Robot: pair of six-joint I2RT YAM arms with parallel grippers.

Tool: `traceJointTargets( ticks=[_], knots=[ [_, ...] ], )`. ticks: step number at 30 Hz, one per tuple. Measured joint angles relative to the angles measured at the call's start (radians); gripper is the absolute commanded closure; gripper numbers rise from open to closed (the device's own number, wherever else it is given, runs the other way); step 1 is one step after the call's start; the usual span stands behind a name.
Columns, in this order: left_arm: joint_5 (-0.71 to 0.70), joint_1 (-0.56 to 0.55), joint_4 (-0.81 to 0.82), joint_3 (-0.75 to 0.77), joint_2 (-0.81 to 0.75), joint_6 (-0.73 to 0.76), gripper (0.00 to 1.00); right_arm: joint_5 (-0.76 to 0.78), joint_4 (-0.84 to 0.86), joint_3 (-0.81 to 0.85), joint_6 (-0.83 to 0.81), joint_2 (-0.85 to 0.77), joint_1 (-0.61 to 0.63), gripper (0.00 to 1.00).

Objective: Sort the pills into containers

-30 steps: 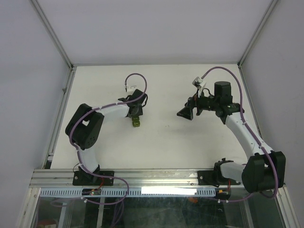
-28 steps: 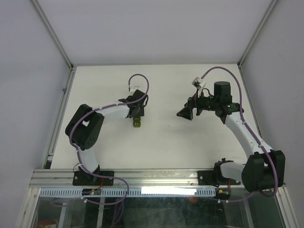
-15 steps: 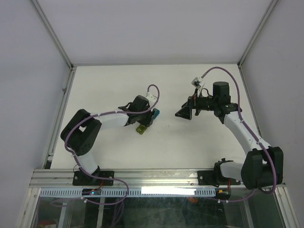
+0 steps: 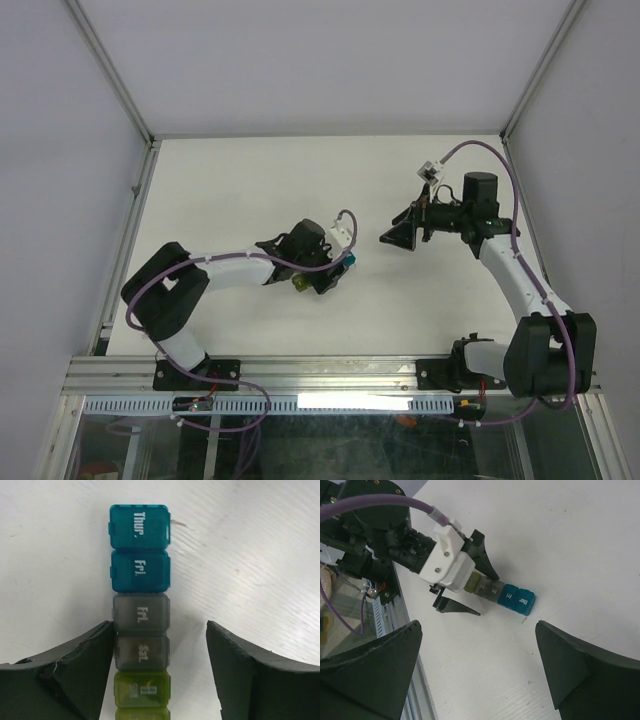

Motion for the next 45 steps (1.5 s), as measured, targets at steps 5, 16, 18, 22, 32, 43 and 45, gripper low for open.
traceJointTargets(
  ticks=[5, 16, 18, 22, 32, 43, 45],
  knots=[
    [0.003, -0.022, 0.036, -0.109, -0.195, -0.016, 0.09, -0.039, -0.055, 0.0, -0.118, -0.015, -0.002, 0.0],
    [0.001, -0.021, 0.345, -0.436, -0.77, -0.253, 0.02, -0.161, -0.305, -0.047, -0.678, -0.149, 0.027, 0.0],
    [-0.02, -0.021, 0.325, -0.439, -0.769, -0.315, 0.07, -0.174, -0.341, -0.059, -0.752, -0.169, 0.041, 0.02],
    [-0.074, -0.021, 0.266, -0.438, -0.731, -0.423, 0.21, -0.168, -0.357, -0.073, -0.814, -0.174, 0.077, 0.04],
    [-0.23, -0.011, 0.158, -0.414, -0.518, -0.558, 0.56, -0.022, -0.277, -0.122, -0.747, -0.084, 0.206, 0.11],
    [-0.275, 0.105, 0.15, -0.325, -0.382, -0.57, 0.86, 0.109, -0.242, -0.121, -0.674, 0.018, 0.293, 0.2],
    [-0.274, 0.118, 0.146, -0.324, -0.381, -0.577, 0.9, 0.132, -0.232, -0.118, -0.653, 0.025, 0.298, 0.24]
  ],
)
